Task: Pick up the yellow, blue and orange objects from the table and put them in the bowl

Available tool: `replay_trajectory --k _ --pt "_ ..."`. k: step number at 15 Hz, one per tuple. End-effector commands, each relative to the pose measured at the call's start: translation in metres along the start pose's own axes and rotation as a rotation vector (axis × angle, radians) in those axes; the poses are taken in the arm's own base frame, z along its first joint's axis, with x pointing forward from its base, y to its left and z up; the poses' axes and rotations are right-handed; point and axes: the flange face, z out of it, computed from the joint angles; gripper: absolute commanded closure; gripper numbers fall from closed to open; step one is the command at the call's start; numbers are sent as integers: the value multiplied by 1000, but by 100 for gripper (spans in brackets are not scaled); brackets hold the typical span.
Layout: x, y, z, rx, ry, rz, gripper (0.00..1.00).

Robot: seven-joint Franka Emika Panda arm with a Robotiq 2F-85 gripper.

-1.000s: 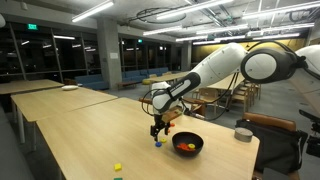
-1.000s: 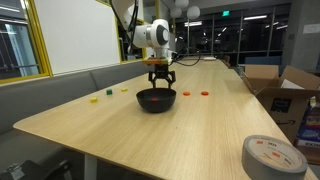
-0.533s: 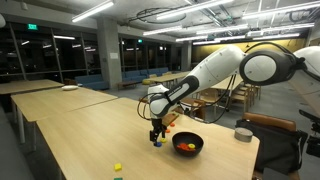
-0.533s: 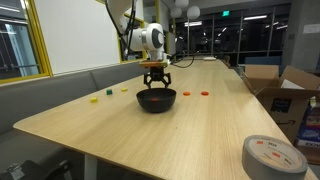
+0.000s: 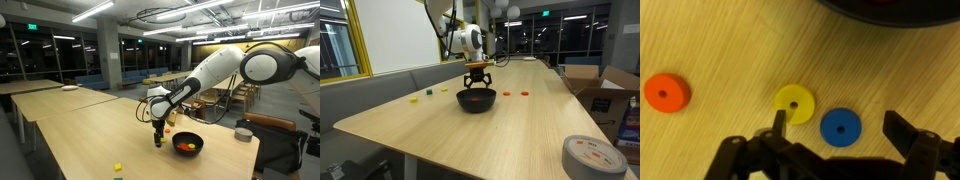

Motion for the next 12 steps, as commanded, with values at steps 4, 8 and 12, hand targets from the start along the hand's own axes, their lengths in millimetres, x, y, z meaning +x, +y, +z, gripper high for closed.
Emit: replay_trajectory --k 4,8,12 --pt "-4 -10 -6 -39 43 -303 0" --pt "-5 -15 -4 -33 63 -384 0" --pt "-10 -15 -1 -40 87 -416 0"
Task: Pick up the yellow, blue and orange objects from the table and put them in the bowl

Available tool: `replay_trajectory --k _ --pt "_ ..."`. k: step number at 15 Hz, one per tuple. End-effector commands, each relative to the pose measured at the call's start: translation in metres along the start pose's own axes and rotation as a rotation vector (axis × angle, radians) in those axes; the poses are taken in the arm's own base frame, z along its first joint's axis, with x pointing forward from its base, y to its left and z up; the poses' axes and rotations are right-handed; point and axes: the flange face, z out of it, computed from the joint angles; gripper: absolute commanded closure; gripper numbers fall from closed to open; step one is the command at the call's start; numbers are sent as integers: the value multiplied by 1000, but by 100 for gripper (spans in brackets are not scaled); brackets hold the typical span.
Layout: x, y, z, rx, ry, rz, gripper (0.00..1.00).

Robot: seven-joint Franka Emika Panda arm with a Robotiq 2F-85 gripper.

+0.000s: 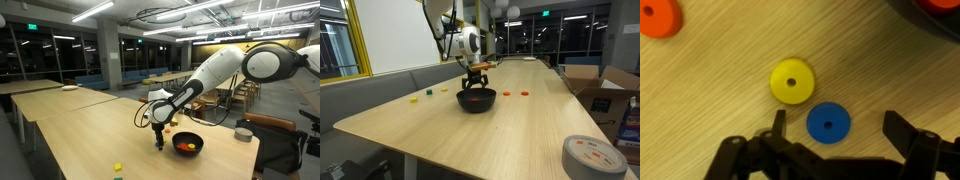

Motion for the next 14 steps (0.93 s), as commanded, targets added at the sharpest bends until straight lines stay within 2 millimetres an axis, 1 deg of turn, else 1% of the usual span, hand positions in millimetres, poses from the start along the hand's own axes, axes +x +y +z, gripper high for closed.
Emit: replay_trajectory --k 1,7,14 --pt "-9 -4 -9 -28 41 -41 0" --pt "-15 -7 -9 -64 77 -60 0" --pt "-16 -6 -16 -26 84 -71 0"
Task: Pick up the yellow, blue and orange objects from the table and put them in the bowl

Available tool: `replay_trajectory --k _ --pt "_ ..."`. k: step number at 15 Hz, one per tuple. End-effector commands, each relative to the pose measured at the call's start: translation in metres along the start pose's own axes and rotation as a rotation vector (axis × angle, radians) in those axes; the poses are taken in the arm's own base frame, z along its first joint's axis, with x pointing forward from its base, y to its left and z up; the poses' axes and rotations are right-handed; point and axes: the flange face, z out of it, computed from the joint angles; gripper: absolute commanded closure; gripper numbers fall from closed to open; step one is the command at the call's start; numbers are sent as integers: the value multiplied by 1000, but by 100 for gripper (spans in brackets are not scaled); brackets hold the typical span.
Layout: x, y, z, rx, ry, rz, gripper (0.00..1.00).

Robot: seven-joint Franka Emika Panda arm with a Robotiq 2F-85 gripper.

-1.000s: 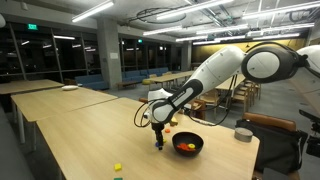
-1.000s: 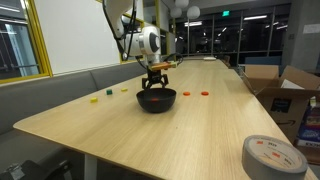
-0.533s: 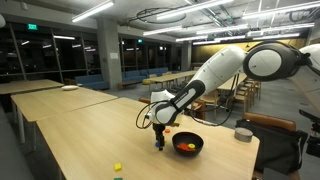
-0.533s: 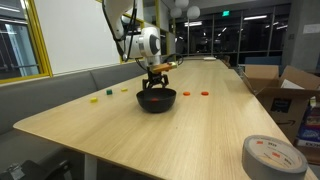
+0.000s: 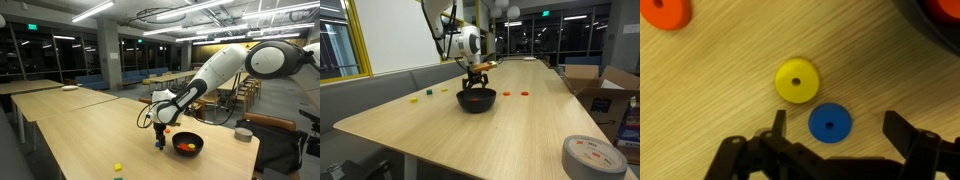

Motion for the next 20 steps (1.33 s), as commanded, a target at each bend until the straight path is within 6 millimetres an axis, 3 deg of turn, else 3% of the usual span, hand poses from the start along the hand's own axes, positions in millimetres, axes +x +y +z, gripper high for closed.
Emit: replay_trajectory --k 1,7,8,10,16,20 --pt "-3 0 -15 18 30 -22 0" --pt "-3 3 -15 35 40 -27 0" --pt "-4 3 -15 38 41 -27 25" --pt "-4 4 -14 40 38 -29 34" --pt "-4 3 -17 46 31 -30 80" --pt "-4 0 -28 48 17 -24 75"
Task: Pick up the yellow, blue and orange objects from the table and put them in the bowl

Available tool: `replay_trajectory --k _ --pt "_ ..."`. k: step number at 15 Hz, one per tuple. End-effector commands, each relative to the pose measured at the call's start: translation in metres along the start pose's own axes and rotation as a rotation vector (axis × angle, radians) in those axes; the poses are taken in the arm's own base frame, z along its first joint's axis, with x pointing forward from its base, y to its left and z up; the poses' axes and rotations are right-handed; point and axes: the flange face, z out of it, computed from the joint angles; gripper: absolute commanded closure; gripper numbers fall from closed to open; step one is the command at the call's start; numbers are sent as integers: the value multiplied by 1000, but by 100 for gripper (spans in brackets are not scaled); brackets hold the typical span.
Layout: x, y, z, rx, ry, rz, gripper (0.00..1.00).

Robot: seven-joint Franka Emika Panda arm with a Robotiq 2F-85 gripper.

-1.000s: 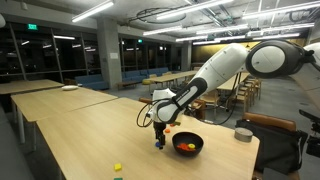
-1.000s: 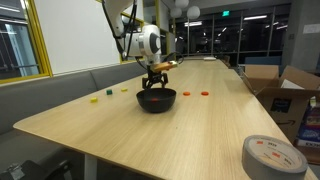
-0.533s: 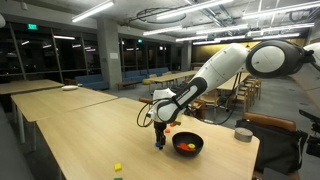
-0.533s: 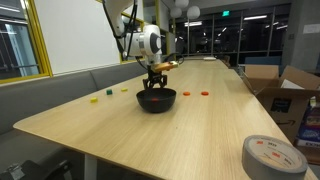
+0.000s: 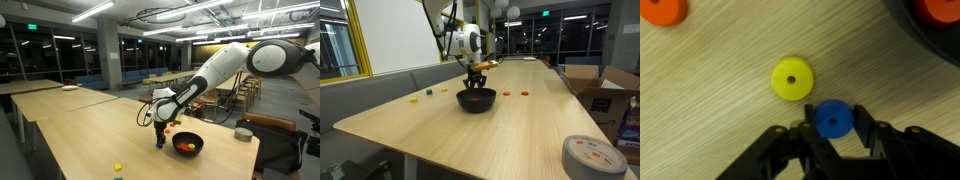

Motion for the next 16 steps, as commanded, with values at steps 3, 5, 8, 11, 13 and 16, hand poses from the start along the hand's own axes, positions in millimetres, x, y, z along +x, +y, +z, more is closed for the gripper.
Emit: replay_trajectory --k 3,5,8,11,13,16 --pt "-1 -8 -41 3 -14 7 75" --pt "-3 -14 -59 -4 -36 27 75" --pt "-12 -23 -82 13 -93 82 76" --pt "-27 -33 -96 33 -165 159 76" --pt "-38 -38 -101 49 -200 202 76" --pt "-54 -44 -97 79 -250 255 76"
